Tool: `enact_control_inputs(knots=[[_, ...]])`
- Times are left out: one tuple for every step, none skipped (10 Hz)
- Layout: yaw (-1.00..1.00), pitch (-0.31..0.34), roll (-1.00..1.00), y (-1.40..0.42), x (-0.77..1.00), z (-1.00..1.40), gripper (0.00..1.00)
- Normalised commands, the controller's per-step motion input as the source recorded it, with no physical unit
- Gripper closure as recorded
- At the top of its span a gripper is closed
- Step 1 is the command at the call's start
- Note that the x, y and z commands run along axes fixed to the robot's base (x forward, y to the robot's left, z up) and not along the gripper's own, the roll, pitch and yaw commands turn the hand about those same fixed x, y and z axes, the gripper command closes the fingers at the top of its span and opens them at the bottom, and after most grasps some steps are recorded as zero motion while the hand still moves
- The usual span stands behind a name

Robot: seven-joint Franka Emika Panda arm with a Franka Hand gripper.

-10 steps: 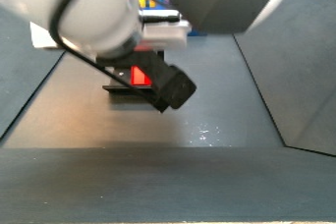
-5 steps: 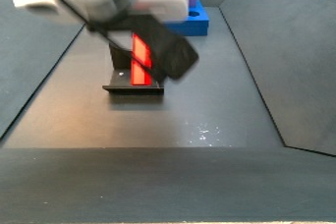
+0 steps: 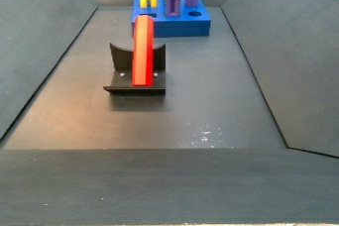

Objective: Pick up the hexagon object. Move up. Place the hexagon object on the fixture. Regrasp the hexagon object. Move to above the board. Insert the hexagon object.
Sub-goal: Regrasp the hexagon object.

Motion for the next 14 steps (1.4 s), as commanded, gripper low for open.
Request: enact_control_inputs(knots=[[0.01, 0.019, 1.00, -1.00, -0.06, 0.50, 0.00], [0.01, 0.015, 1.00, -0.96, -0.05, 0.36, 0.00], [0.01, 0.010, 1.00, -0.74, -0.04, 0.17, 0.00], [0.01, 0.006, 1.00, -0.51, -0.03, 0.08, 0.00], [0.01, 0.002, 1.00, -0.33, -0.02, 0.05, 0.00], [0.01, -0.001, 1.00, -0.21, -0.03, 0.04, 0.00], [0.01, -0.007, 1.00, -0.03, -0.02, 0.03, 0.00], [0.01, -0.007, 1.00, -0.03, -0.01, 0.01, 0.00], [0.01, -0.006, 1.00, -0.04, -0.01, 0.01, 0.00], [0.02, -0.001, 1.00, -0.03, -0.01, 0.01, 0.00], [0.02, 0.004, 1.00, -0.02, 0.00, 0.01, 0.00], [0.02, 0.008, 1.00, -0.02, 0.01, 0.01, 0.00], [0.02, 0.023, 1.00, -0.03, 0.03, 0.00, 0.00], [0.02, 0.034, 1.00, -0.03, 0.04, 0.00, 0.00]])
